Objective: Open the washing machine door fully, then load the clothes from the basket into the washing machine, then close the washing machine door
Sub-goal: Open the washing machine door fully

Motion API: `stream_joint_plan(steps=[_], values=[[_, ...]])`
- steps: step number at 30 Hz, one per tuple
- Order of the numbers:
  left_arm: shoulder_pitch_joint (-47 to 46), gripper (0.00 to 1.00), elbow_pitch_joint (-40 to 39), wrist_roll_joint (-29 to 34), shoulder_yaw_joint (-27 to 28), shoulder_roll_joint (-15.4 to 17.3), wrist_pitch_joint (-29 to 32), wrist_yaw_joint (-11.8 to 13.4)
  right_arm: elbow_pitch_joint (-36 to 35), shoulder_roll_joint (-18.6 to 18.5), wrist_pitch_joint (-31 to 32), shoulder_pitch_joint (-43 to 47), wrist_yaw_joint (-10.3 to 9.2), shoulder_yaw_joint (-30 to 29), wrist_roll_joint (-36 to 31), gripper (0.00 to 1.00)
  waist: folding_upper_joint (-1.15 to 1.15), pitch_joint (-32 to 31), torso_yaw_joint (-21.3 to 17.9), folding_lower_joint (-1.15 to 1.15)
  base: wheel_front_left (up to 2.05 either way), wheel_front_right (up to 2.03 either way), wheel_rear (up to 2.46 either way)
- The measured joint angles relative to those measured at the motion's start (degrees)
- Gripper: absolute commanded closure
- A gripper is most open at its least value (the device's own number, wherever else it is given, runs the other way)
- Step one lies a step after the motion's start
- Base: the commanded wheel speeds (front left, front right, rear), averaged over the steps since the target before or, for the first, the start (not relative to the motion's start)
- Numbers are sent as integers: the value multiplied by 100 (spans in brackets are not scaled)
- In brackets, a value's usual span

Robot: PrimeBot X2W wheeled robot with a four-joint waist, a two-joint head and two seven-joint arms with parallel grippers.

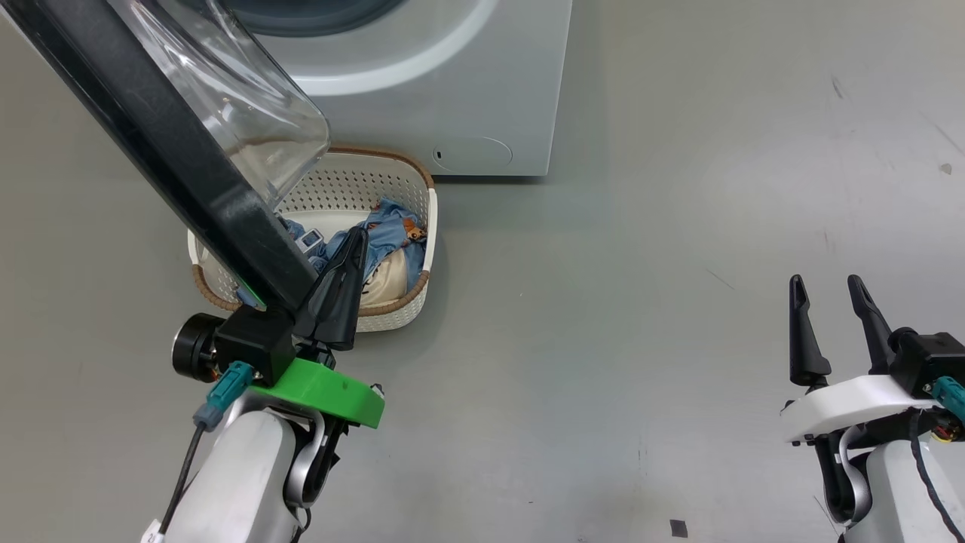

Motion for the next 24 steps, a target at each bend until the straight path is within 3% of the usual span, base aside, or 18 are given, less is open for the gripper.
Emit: stream_joint_plan(steps=[24], values=[[-169, 100, 319, -11, 266, -211, -1, 58, 68, 62, 0, -81, 48, -42, -7, 0, 0, 92, 473, 0, 0, 0, 0]])
